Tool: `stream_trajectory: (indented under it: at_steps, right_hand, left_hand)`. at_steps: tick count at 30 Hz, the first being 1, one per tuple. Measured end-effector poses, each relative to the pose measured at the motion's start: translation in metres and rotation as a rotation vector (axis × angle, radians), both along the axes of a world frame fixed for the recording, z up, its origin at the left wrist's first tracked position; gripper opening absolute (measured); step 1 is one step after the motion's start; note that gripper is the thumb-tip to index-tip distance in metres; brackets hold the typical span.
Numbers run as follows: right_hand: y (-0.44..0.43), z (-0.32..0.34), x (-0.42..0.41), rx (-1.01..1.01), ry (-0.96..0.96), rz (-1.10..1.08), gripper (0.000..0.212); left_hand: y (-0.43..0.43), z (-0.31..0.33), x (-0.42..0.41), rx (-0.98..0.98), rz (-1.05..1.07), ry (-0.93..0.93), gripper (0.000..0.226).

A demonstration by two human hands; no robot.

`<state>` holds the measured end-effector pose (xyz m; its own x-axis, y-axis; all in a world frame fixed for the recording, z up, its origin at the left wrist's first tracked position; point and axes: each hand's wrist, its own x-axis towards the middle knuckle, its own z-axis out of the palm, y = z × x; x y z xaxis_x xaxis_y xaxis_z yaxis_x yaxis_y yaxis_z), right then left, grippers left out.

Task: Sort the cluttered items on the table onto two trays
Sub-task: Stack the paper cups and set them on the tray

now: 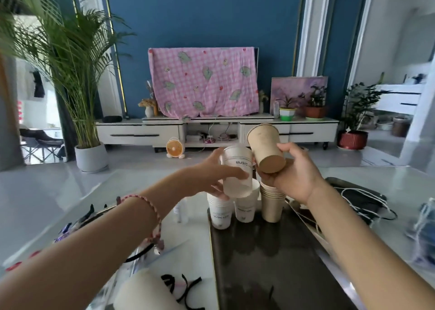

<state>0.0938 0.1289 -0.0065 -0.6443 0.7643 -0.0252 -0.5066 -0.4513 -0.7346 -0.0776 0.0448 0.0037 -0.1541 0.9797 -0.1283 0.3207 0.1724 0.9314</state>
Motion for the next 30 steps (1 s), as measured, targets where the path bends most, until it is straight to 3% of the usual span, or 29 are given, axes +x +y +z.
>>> stream_trajectory:
  at_steps: [2, 5, 8, 14, 17, 21, 24, 27, 30]
  right_hand:
    - [0.004, 0.001, 0.01, 0.06, -0.073, -0.085, 0.036]
    - [0.011, 0.001, 0.021, 0.137, -0.163, -0.168, 0.02]
    - [0.017, -0.005, 0.026, 0.19, -0.24, -0.185, 0.023]
    - [0.03, -0.016, 0.024, 0.258, -0.319, -0.196, 0.011]
    - [0.037, -0.02, 0.024, 0.293, -0.365, -0.215, 0.027]
    - [0.046, -0.022, 0.029, 0.284, -0.35, -0.24, 0.031]
    - [0.052, -0.025, 0.032, 0.307, -0.366, -0.269, 0.038]
    - [0.057, -0.032, 0.031, 0.339, -0.426, -0.379, 0.057]
    - [0.056, -0.041, 0.027, 0.547, -0.572, -0.55, 0.086]
  left_hand:
    - [0.007, -0.003, 0.006, 0.036, 0.084, 0.136, 0.064]
    - [0.022, -0.013, 0.003, 0.18, 0.272, 0.332, 0.036]
    - [0.033, -0.021, 0.004, 0.3, 0.431, 0.443, 0.024]
    - [0.057, -0.037, 0.015, 0.337, 0.399, 0.58, 0.021]
    - [0.067, -0.046, 0.016, 0.294, 0.388, 0.6, 0.021]
    - [0.077, -0.06, 0.014, 0.259, 0.385, 0.632, 0.02]
    - [0.078, -0.064, 0.016, 0.191, 0.337, 0.704, 0.035]
    - [0.075, -0.061, 0.02, 0.14, 0.278, 0.798, 0.063]
    - [0.072, -0.053, 0.028, 0.183, 0.261, 0.799, 0.062]
